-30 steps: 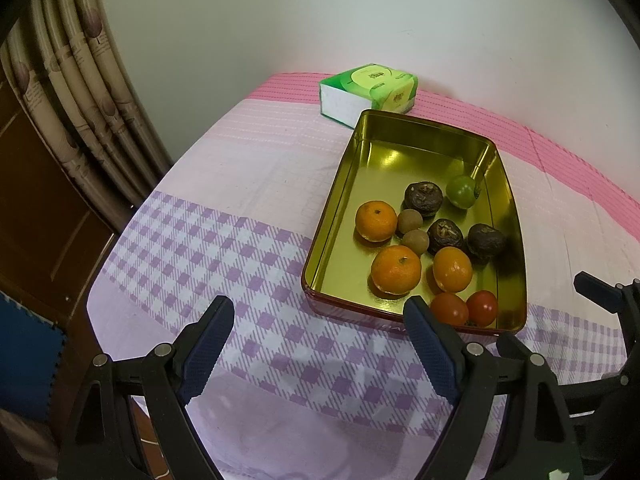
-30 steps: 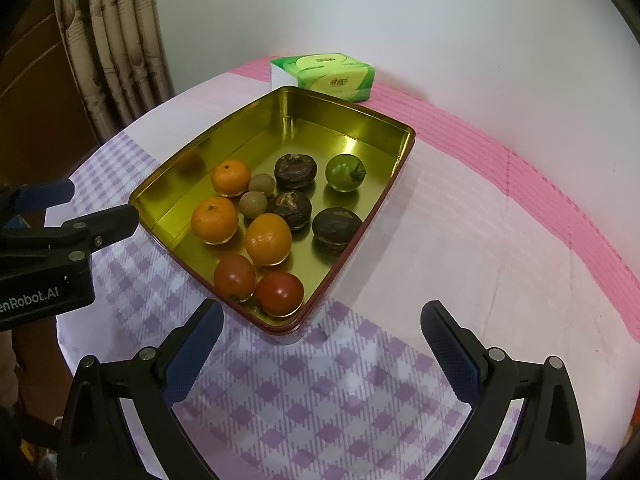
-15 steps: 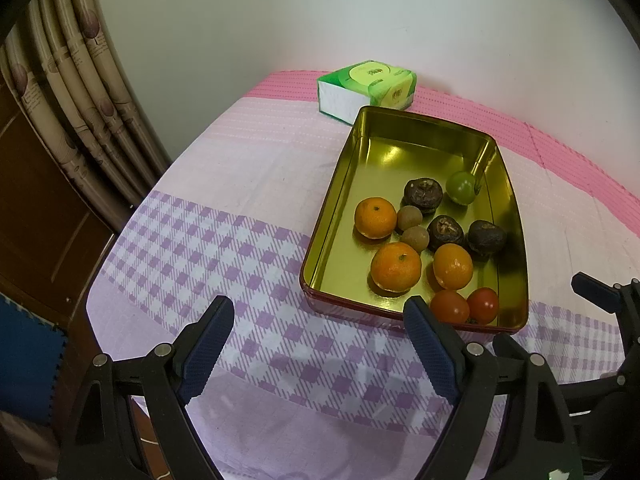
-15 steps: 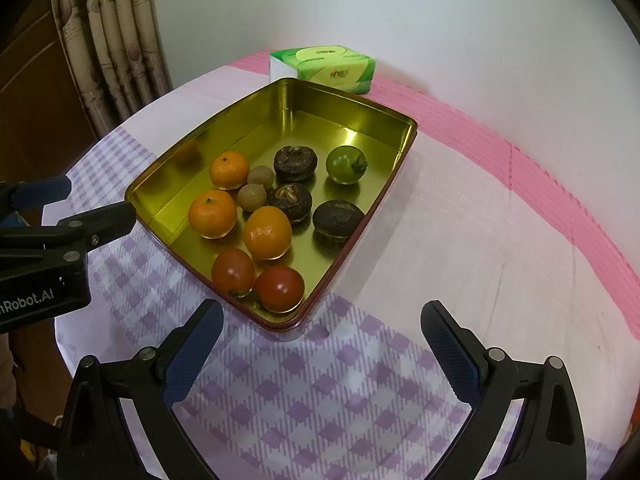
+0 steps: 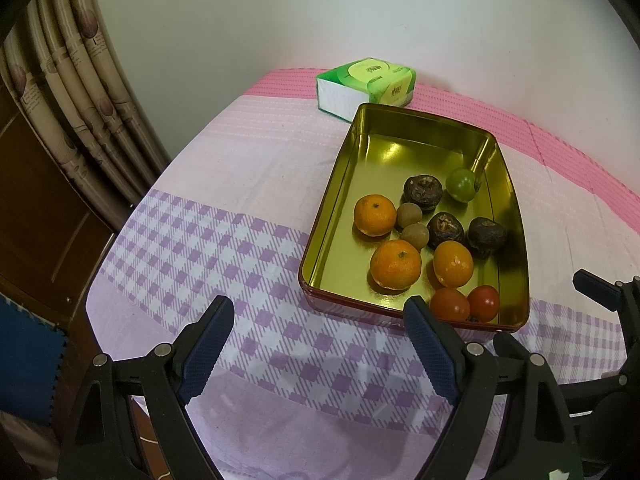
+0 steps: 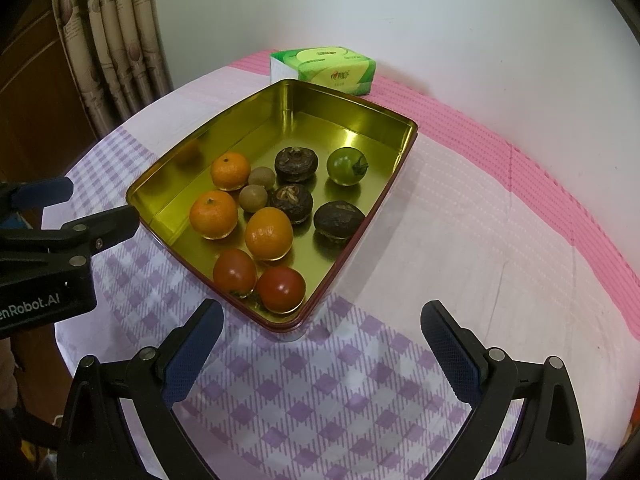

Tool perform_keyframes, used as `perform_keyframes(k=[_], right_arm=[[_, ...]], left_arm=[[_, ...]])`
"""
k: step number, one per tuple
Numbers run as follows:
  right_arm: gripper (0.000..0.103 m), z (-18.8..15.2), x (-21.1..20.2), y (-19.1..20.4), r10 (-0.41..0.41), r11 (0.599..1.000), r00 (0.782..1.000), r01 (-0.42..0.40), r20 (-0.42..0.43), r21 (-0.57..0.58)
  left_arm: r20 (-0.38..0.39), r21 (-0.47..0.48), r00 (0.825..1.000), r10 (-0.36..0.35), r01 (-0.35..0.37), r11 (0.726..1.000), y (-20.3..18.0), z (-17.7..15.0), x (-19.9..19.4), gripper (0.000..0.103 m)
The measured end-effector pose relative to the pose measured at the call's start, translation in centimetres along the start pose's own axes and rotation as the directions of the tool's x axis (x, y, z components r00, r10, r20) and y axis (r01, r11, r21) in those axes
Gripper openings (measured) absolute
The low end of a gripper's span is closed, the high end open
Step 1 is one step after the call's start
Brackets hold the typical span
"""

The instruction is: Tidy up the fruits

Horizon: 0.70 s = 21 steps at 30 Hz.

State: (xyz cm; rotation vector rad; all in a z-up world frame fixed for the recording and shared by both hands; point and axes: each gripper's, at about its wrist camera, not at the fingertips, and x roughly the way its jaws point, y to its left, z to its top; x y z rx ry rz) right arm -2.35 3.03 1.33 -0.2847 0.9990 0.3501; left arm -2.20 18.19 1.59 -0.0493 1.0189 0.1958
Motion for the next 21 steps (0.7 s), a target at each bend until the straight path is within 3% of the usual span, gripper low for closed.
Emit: perform_keyframes(k=[21], right_arm=[[0.099, 0.05, -0.03, 0.27, -0.001, 1.0, 1.0, 0.001, -0.003, -0.003]], left_arm=[[0.006, 0.008, 1.0, 0.003, -0.003, 1.0, 0.06, -0.12, 0.12, 0.084]])
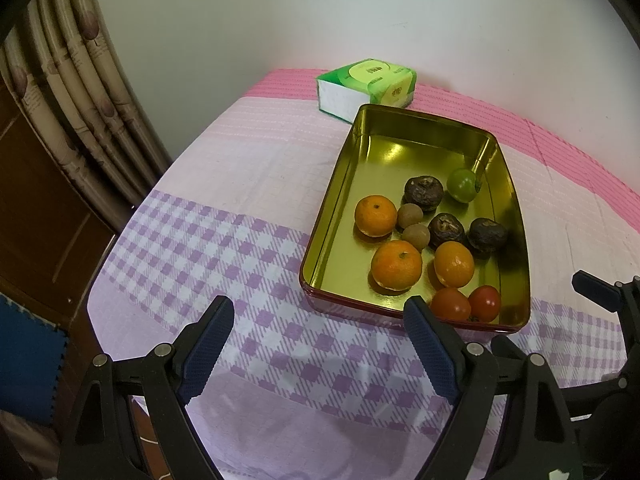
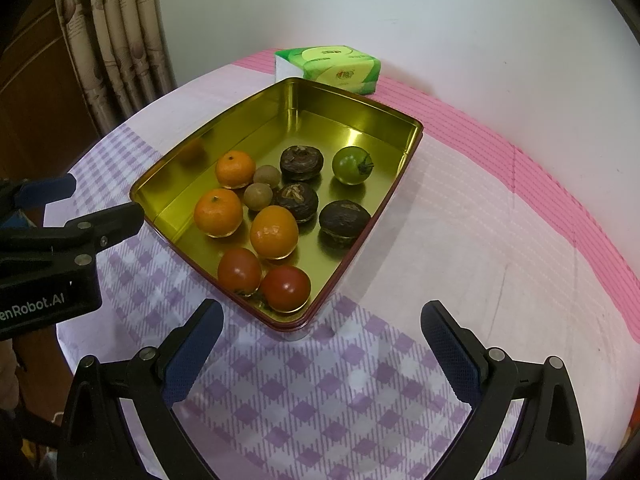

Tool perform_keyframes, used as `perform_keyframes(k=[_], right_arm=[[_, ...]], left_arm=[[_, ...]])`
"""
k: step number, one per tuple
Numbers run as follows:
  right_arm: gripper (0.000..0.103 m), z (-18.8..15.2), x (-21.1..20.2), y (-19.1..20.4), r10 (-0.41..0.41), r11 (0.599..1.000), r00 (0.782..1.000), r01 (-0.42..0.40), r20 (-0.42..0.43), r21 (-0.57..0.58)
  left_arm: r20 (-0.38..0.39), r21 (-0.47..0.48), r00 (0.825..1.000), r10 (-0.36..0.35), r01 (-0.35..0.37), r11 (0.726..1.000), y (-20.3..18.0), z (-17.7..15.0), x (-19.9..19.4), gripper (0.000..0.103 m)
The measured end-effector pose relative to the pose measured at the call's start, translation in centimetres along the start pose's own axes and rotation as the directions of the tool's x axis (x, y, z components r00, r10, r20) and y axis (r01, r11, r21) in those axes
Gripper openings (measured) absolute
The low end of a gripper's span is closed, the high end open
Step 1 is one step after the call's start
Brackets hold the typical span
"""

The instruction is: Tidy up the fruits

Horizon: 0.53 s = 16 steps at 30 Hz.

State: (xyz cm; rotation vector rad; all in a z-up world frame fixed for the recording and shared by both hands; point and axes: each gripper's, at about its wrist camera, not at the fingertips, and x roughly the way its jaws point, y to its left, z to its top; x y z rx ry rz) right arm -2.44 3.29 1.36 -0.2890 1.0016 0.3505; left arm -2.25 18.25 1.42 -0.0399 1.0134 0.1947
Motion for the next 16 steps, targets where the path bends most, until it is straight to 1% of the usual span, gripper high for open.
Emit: perform_keyframes(k=[16], right_arm=[[0.099, -0.17, 0.15, 0.07, 0.006, 1.0, 1.0, -0.006, -0.003, -0.002]], left_arm=[[0.0, 0.017, 1.0, -0.02, 0.02, 1.0, -0.1, 0.06, -0.1, 0.086]])
